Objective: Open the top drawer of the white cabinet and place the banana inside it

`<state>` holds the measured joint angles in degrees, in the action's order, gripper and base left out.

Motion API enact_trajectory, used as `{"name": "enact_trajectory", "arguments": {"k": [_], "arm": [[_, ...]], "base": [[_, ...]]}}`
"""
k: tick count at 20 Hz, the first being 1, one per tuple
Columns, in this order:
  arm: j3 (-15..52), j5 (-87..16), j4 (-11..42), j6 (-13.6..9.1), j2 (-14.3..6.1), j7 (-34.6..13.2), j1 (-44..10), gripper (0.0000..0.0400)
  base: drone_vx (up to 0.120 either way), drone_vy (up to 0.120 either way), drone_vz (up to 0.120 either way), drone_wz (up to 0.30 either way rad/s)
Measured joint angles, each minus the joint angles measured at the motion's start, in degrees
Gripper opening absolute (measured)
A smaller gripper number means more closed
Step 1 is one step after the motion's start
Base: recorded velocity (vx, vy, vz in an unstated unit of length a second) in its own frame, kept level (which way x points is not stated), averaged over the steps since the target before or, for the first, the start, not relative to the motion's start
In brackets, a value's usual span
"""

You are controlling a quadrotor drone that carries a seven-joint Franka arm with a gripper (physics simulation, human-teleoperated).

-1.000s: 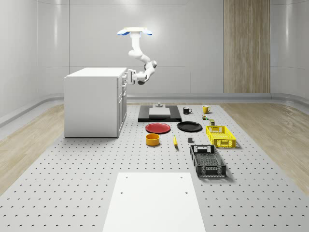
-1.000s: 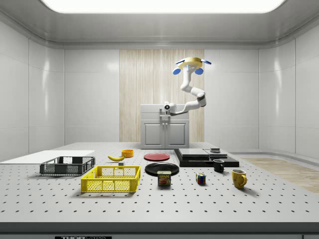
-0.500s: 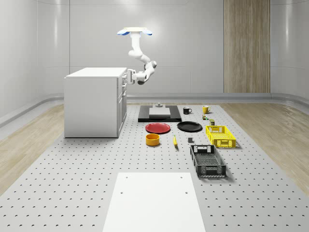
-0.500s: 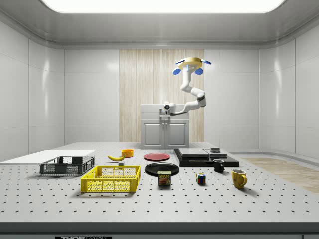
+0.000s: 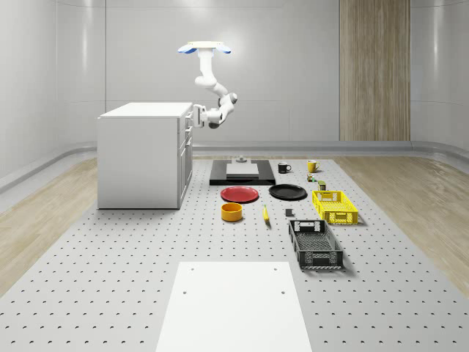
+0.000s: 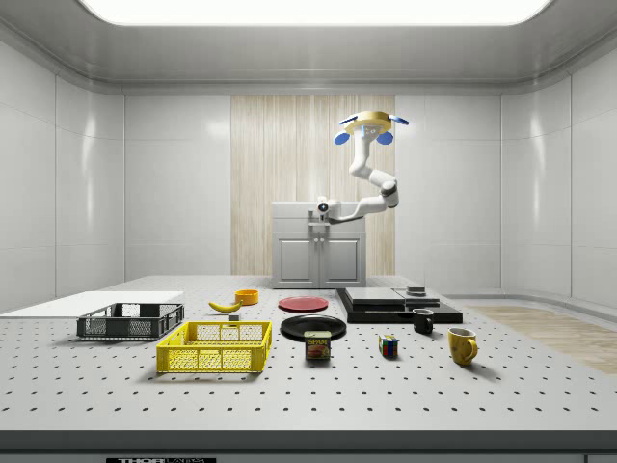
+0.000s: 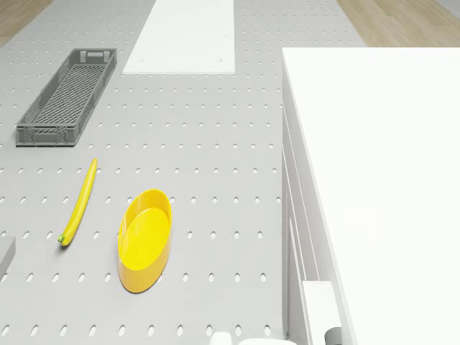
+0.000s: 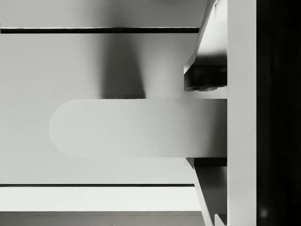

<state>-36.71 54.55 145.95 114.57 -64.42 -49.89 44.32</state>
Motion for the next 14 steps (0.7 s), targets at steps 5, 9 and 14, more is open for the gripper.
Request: {"name": "enact_trajectory", "arguments": {"k": [5,9,14], "arm": [[-1.87,-0.29,0.24,-0.83,0.22,4.37,-0.19,0.0151],[-2.92,-0.77,-0.48,-3.09,0.27,3.62,-1.55,0.0128],[-4.75,-4.04,-2.13,-5.71,-1.11,-1.52,-2.24,0.018]], "base": [[0.0,0.0,0.0,0.0],[0.0,0.0,0.0,0.0],[0.0,0.0,0.0,0.0]]}}
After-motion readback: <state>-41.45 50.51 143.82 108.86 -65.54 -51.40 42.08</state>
